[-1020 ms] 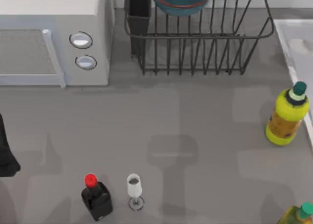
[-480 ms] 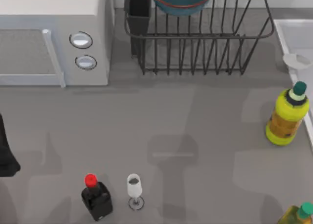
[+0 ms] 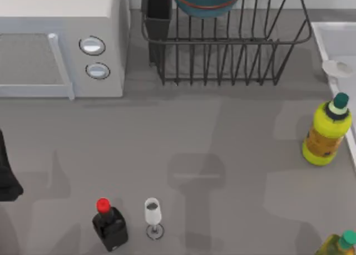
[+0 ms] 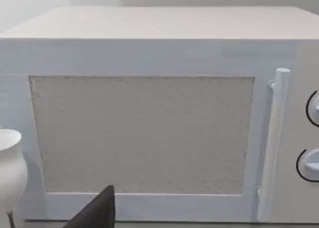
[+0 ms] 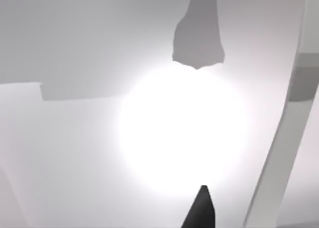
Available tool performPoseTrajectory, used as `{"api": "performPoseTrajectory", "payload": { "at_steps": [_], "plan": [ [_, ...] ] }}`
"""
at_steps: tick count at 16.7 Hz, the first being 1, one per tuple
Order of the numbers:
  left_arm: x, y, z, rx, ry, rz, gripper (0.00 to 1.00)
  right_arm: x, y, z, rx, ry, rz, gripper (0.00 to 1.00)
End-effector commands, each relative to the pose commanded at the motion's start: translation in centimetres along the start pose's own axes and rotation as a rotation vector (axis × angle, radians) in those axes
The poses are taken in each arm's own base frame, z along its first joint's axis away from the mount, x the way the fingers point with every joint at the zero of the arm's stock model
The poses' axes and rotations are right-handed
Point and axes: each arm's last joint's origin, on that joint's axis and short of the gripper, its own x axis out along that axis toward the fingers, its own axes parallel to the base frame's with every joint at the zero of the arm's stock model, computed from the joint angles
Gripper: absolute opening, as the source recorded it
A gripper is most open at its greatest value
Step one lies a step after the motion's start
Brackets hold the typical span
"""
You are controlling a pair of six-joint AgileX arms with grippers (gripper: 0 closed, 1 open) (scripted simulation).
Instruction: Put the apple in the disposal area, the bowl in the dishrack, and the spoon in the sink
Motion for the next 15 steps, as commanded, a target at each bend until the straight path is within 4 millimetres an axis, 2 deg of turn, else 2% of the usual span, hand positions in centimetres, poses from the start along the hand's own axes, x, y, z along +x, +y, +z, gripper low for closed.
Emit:
{"api": "performPoseTrajectory", "payload": {
  "at_steps": [9,15],
  "plan": [
    [0.00,0.00,0.00,0.000,0.000,0.000,1.00,0.00,0.00,0.00,0.000,0.000,0.000,0.98],
    [0.00,0.00,0.00,0.000,0.000,0.000,1.00,0.00,0.00,0.00,0.000,0.000,0.000,1.00]
  ]
}}
